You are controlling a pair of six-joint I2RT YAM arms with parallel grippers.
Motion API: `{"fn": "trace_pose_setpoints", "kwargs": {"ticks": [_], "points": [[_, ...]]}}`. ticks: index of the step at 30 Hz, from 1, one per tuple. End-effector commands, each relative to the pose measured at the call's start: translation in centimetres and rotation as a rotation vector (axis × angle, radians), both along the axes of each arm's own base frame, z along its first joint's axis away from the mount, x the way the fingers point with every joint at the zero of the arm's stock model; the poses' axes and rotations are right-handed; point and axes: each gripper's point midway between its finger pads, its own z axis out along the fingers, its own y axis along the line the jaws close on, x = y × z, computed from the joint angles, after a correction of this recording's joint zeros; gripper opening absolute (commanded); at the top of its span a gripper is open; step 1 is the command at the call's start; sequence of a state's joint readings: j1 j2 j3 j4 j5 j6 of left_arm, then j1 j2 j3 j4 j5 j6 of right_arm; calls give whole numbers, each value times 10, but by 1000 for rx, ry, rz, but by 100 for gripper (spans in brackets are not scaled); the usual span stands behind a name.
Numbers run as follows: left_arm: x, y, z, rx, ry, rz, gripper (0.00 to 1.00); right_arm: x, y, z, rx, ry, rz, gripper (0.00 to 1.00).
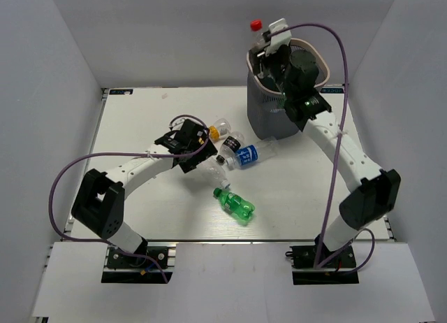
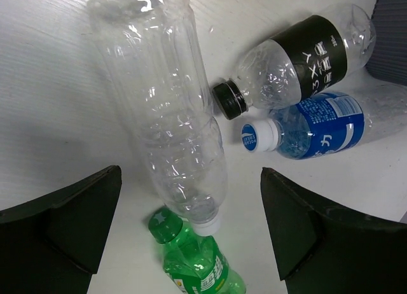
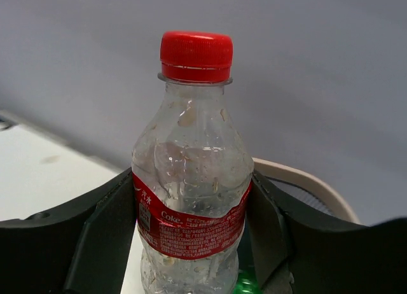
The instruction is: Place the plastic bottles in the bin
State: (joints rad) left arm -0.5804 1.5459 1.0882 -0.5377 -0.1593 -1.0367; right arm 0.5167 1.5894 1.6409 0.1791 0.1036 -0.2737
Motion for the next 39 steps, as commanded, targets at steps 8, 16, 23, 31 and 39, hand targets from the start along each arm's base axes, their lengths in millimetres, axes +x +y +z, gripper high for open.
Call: {"fn": "trace_pose_setpoints", "kwargs": {"ticks": [8,16,23,31,39], "points": [[2,-20,-3,47,15,-46,100,41,-72,-20,-26,112,-172,90],[1,-21,-30,158,47,-44,100,-38,-53,-42,1,192,152,90],[-2,-28,-62,234,93,-72,82,-104,-39,-112,-16,392,352,90],[-31,-29,-12,199,34,-127,23,-176,-29,-191,-133,585,616,84],[-19,-36,185,-18,-519,-199,15,-252,-35,-276,-272,709,877,56]]}}
